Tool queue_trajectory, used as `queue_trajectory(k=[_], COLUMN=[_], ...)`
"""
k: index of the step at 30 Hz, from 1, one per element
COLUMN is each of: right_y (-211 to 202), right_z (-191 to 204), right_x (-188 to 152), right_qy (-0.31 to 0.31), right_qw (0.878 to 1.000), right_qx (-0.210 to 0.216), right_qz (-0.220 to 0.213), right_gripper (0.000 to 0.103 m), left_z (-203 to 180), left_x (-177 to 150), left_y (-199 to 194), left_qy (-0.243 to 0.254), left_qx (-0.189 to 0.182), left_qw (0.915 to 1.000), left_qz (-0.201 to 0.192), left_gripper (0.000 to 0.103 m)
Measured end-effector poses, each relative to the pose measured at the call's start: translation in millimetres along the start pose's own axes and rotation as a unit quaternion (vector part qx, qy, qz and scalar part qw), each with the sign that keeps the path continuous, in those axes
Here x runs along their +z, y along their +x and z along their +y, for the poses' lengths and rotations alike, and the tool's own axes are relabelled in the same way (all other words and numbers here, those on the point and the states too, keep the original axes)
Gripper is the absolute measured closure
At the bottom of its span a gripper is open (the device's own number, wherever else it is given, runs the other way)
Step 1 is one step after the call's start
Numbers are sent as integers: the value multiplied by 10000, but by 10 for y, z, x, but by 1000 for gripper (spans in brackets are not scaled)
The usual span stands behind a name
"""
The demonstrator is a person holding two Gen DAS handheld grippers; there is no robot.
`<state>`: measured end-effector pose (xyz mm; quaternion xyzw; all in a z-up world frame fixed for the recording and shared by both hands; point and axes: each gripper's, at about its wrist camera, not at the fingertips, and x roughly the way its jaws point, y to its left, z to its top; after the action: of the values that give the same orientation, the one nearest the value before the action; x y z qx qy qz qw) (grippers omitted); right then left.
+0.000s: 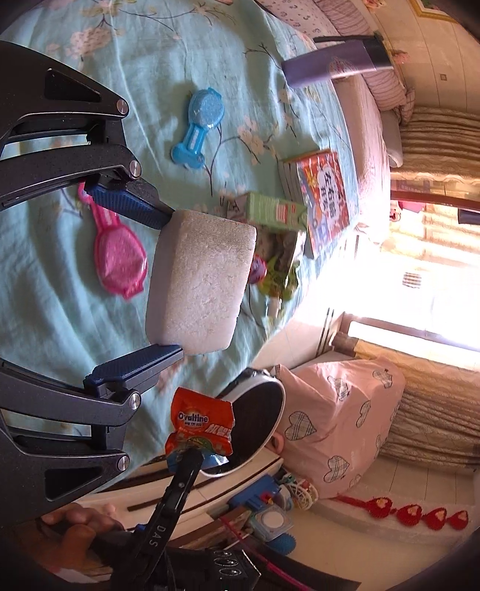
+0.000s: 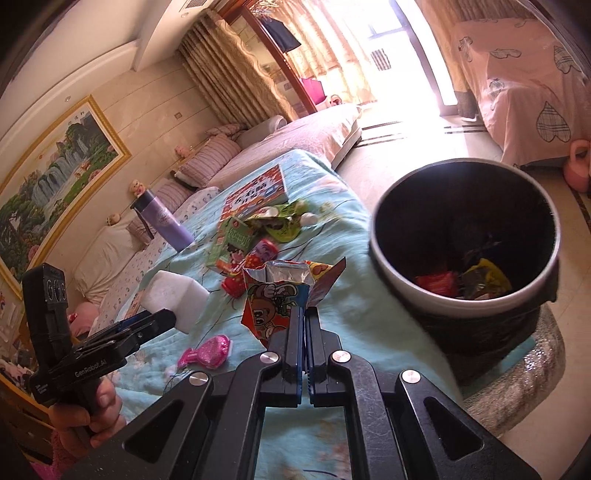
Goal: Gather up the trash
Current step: 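Carry both items over the black bin and open both tools to drop them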
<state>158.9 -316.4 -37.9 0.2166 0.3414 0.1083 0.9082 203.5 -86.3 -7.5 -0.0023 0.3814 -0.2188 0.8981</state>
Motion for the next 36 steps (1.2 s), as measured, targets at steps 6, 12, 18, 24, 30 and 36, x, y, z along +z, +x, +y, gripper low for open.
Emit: queue_trajectory(k=[6, 12, 18, 24, 30, 36], right_y=[-213, -342, -457, -570, -599, -632], right_z=[-179, -344, -467, -599, -719, -863], right_x=[15, 58, 114, 177, 267, 364], right_qy=[118, 229, 251, 293, 385, 419], right_qw=[9997, 9991, 9985, 9975, 9962, 9947], right_qx=[-126, -167, -256, -351, -483, -655], right_qz=[-190, -323, -425, -543, -612, -666], right_gripper=[102, 102, 102, 102, 102, 102], left_z=[-288, -554, -751, -967, -1114, -1231], left_x=[24, 71, 112, 185, 257, 354], left_y=[35, 96, 169, 237, 334, 471], left_qy=[210, 430, 574, 740, 855, 960], left_qx=[-136, -193, -312, -452, -566, -631], left_qw=[9997, 9989, 9978, 9962, 9947, 9933], left_qz=[28, 54, 76, 72, 93, 149], left_gripper=[39, 39, 39, 39, 39, 39])
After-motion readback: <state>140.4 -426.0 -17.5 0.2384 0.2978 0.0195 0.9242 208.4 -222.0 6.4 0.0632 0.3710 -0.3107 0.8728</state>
